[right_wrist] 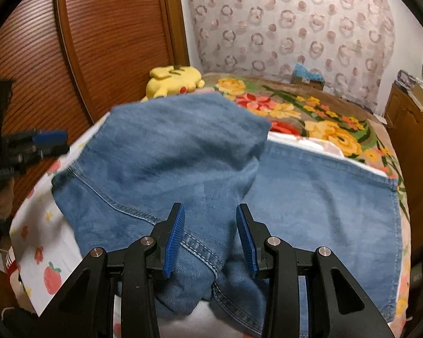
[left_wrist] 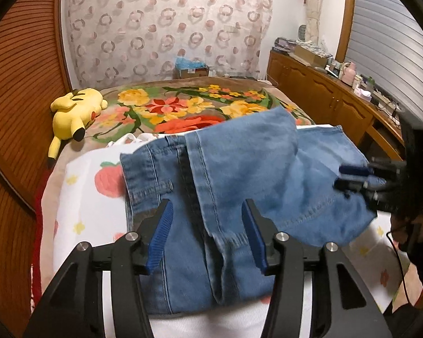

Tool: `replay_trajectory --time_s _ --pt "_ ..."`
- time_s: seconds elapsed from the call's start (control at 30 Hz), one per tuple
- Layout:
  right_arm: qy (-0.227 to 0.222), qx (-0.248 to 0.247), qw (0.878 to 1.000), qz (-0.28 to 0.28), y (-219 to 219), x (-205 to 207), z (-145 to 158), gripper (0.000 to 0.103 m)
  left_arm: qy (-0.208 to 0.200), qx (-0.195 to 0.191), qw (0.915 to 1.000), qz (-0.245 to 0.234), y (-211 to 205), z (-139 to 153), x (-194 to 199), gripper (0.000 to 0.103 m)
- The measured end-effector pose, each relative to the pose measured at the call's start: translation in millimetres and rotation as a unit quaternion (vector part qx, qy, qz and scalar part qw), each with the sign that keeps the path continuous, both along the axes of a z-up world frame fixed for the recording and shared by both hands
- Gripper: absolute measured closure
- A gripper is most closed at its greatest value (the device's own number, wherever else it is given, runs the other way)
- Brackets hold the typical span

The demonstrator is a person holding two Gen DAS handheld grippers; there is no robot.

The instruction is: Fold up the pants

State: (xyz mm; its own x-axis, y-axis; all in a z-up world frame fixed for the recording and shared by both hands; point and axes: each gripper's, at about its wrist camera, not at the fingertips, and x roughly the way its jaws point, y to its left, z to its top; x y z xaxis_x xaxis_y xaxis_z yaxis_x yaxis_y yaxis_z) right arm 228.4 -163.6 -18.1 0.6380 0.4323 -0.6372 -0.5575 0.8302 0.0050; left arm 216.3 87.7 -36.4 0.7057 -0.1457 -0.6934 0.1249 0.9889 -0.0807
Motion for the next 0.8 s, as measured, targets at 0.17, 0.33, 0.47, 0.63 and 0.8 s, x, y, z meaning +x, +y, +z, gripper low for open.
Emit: replay_trajectory --time_s 0.17,0.33,0.47,0.63,0.8 --pt "0.025 -0.015 1.0 0.0 -2 13 -16 0.063 0.004 -0.003 1.0 -0.003 3 -3 30 0.051" --pt "0.037 -0.013 0.999 0.0 0 22 -23 0.059 0.016 -0.008 0.9998 0.001 7 -11 65 0.051" --pt "0.041 -0.003 0.999 -0.002 2 25 -23 0.058 0.035 -0.039 0.9986 -0.008 10 -23 88 0.056" --pt "0.039 0.003 0.999 -0.004 -1 24 -22 0.058 0.028 -0.054 0.9977 -0.027 2 -24 86 0.099" --pt "0.023 0.008 1.0 -0.008 -1 19 -15 0.058 -0.032 -0.054 0.9979 -0.016 9 17 55 0.101"
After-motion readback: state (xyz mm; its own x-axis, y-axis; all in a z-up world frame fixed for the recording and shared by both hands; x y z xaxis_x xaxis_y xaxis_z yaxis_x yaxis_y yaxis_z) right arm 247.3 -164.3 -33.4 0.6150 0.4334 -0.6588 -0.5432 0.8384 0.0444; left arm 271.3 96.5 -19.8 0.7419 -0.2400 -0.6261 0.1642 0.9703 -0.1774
